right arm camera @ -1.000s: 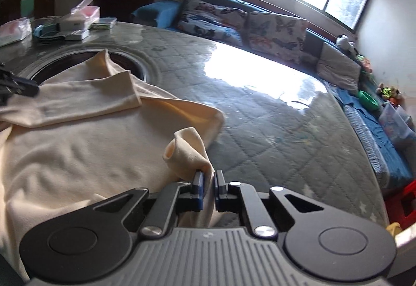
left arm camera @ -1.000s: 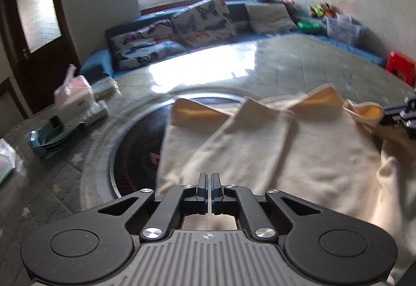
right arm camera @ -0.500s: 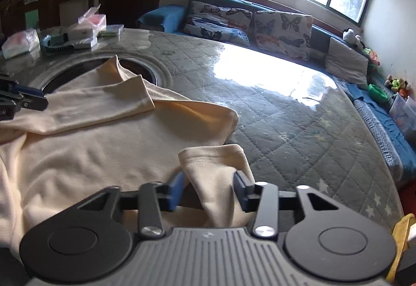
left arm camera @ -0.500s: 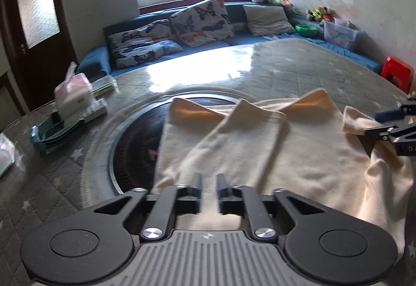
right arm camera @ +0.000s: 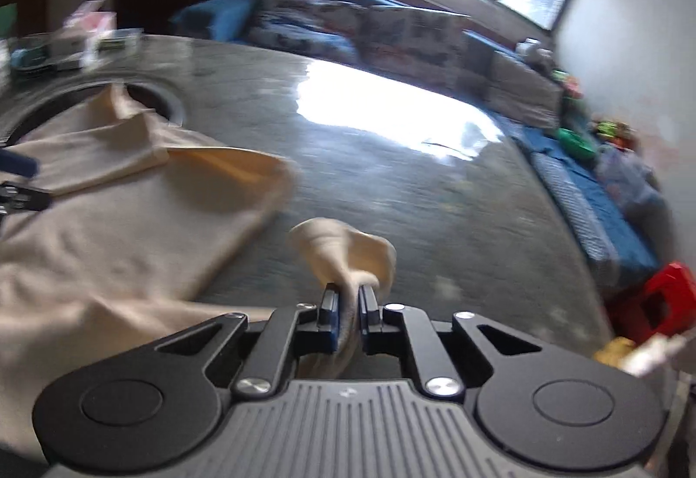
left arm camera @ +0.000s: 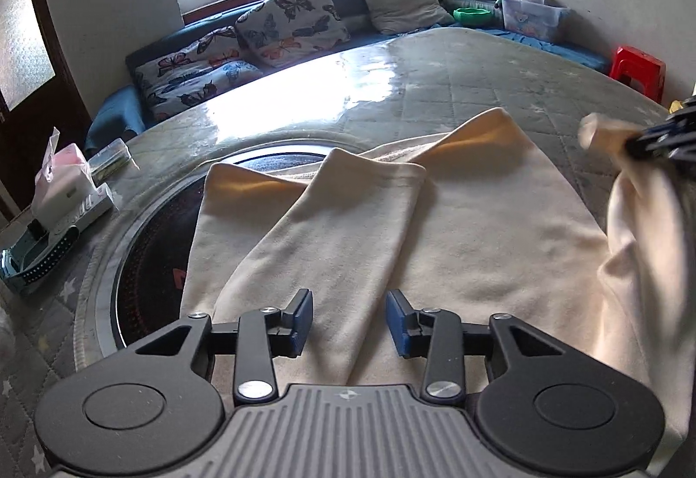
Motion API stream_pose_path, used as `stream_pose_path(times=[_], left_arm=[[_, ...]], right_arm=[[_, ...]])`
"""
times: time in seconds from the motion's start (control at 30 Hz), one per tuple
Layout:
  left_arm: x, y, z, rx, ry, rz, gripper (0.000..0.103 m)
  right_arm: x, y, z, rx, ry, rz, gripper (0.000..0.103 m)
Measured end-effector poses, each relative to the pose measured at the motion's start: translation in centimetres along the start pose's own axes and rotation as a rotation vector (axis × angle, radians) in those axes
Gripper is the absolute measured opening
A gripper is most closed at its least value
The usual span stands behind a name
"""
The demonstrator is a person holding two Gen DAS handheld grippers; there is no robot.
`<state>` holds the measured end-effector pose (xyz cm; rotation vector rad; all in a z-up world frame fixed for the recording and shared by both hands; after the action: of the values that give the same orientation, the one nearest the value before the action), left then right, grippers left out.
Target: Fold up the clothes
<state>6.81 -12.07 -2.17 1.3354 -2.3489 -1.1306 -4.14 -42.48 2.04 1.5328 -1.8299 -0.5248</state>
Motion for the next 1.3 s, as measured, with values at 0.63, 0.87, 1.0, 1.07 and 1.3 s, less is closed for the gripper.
stream_pose_path(times=[0.63, 0.87, 1.0, 1.07, 1.3], left_arm=[[-7.1, 6.4, 1.1, 0.133, 0.256, -0.112, 0.0], [-9.6, 9.7, 3.1, 0.135, 0.282, -0.125, 0.001], [-6.3, 8.9, 2.7, 0.124, 0.178, -0.06, 0.004], [-4.8, 8.4, 2.6, 0.123, 0.135, -0.042, 0.016], [-2.6, 6.8, 3.5, 0.078, 0.063, -0.042, 0.042]], right_arm=[[-0.7, 2.0, 1.3, 0.004, -0.009, -0.097, 0.033], [-6.1, 3.3, 0.1, 0.035, 0.068, -0.225, 0.036], [-8.2, 3.9, -0.8, 0.052, 0.125, -0.269, 0.04], [-8.8, 3.9, -1.0, 0.055, 0.137, -0.277, 0.04], [-10.0, 2.5, -2.7, 0.053, 0.145, -0.317, 0.04]])
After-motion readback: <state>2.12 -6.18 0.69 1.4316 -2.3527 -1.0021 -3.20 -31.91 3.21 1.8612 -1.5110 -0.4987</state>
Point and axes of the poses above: each gripper's, at about its wrist camera, not at the fingertips, and y roughly against the way its jaws point, x to its right, z to its underside, the point moved 5 cm from there along -y, roughly the way its jaws point, and after that the axes turned 3 degrees about -y, right-handed, at the moved point
